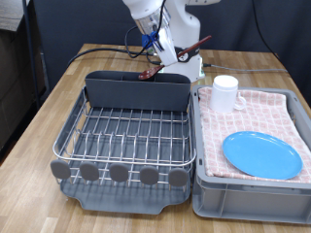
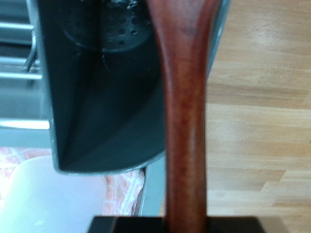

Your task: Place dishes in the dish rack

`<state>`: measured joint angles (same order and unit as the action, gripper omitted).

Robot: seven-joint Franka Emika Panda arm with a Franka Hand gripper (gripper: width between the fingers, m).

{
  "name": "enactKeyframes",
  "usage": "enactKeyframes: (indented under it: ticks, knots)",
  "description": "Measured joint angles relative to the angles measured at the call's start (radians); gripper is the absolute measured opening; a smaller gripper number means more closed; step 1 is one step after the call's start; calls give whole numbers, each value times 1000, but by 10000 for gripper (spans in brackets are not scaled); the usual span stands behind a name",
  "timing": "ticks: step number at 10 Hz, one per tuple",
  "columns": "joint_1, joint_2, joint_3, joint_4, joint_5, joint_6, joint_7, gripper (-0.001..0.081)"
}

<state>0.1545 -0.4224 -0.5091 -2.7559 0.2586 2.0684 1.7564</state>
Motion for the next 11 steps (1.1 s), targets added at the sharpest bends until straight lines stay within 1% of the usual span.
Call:
enactKeyframes:
  ticks: [2,4,7,9,11]
  knots:
    - [0,1,-43,2,21,-3,-58,89]
    - [-1,13,-90,3,41,16,-105,89]
    - [0,60,-151,13,80,49,-176,89]
    - [0,94,-172,23,93,70,-192,89]
    - [1,114,-173,28,95,89,-193,89]
